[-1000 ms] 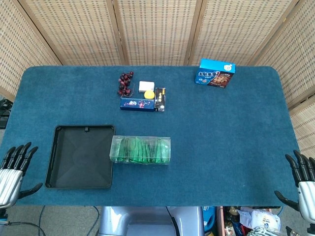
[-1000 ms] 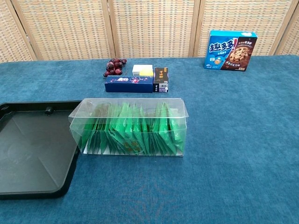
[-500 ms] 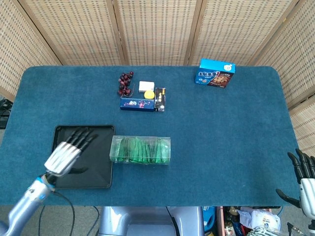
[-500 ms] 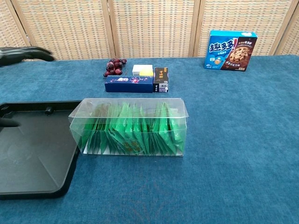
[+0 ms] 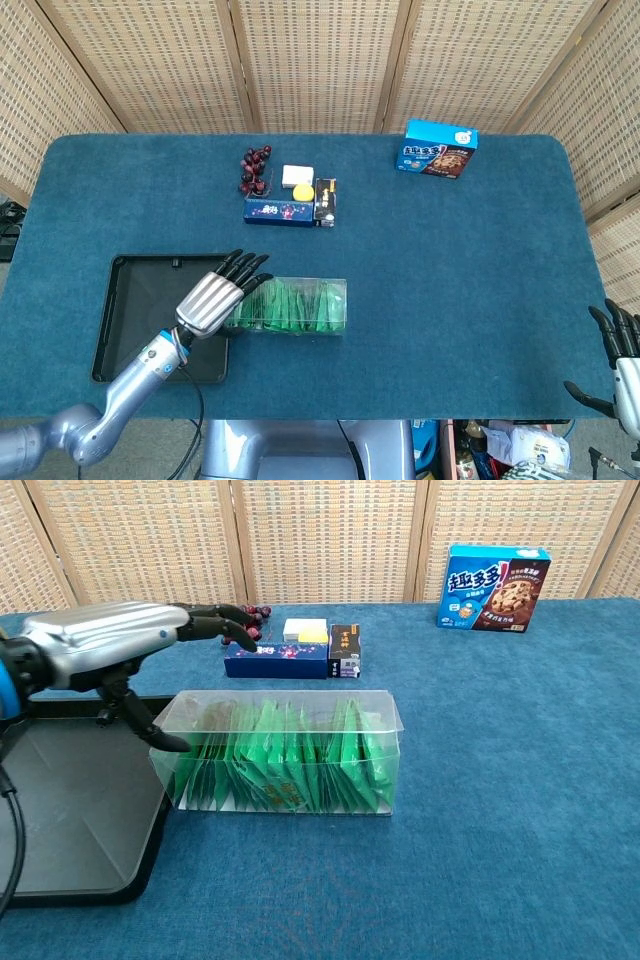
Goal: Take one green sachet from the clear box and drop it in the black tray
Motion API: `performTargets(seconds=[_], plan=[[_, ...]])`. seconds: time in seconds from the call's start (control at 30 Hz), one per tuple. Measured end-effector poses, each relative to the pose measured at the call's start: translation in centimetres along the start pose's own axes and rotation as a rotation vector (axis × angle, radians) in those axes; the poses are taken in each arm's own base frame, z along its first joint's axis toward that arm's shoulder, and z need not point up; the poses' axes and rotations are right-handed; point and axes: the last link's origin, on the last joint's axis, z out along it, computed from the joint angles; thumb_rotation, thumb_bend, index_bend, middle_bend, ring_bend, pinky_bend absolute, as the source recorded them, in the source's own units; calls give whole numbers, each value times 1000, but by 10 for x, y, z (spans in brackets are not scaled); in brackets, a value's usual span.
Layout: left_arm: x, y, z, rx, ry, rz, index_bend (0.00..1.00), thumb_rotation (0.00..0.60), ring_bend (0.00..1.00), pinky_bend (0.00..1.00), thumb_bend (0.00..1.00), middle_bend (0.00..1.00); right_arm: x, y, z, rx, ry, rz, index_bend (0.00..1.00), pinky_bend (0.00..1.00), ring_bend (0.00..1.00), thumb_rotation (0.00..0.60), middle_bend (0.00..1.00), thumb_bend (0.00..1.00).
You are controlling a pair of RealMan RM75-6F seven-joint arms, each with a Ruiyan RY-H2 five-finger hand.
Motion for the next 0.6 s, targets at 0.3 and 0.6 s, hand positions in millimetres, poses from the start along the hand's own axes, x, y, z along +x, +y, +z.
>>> performTargets(seconds=[0.3, 0.6], plan=[[-9, 5, 19, 31, -18, -18, 246, 600, 0, 0, 166, 0, 0, 3, 2, -5, -2, 8, 0, 0, 0, 600, 0, 0], [-11, 10, 30, 35, -33, -20, 324, 600, 0, 0, 319, 0, 2, 6, 2, -11, 6, 18, 0, 0, 0, 600, 0, 0]])
